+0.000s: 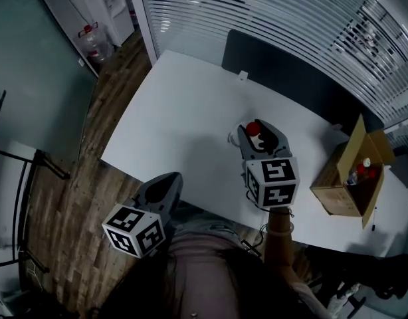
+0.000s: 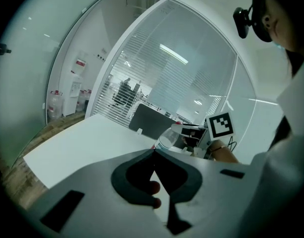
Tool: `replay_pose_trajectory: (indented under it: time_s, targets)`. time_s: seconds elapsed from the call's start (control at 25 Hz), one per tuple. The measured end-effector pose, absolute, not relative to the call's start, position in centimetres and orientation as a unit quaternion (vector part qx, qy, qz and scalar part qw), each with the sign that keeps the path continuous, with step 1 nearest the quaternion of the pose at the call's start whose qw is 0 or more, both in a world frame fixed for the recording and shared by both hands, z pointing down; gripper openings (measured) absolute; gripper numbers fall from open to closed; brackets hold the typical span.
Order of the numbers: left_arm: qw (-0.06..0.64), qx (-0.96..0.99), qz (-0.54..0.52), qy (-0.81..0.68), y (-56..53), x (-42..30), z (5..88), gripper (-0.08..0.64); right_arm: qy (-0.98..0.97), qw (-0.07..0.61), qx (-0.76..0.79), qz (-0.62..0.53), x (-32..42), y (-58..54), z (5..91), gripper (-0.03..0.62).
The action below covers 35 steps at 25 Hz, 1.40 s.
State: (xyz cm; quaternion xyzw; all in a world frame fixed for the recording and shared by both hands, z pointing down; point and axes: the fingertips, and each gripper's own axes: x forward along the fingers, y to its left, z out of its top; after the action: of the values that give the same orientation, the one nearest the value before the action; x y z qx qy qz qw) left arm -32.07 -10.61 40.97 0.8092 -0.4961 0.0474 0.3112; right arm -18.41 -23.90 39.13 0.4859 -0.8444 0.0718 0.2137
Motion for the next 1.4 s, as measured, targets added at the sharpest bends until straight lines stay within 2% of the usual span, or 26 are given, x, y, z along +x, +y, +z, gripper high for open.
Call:
replay_pose_trajectory:
  time_s: [0.56,1.4]
  targets:
    - [0.317,0.799,0.060,-0.507,-10.1,-34.2,42.1,0.009,-0.843,0.251,0.467,0.094,-21.2,-24.7,44.1,0.176]
    - [0.319,0.800,0.073,-0.503,-10.6,-35.0,42.7,0.009,-0.845,0.258,0.454,0.116,-22.3,-25.2,46.9,0.176]
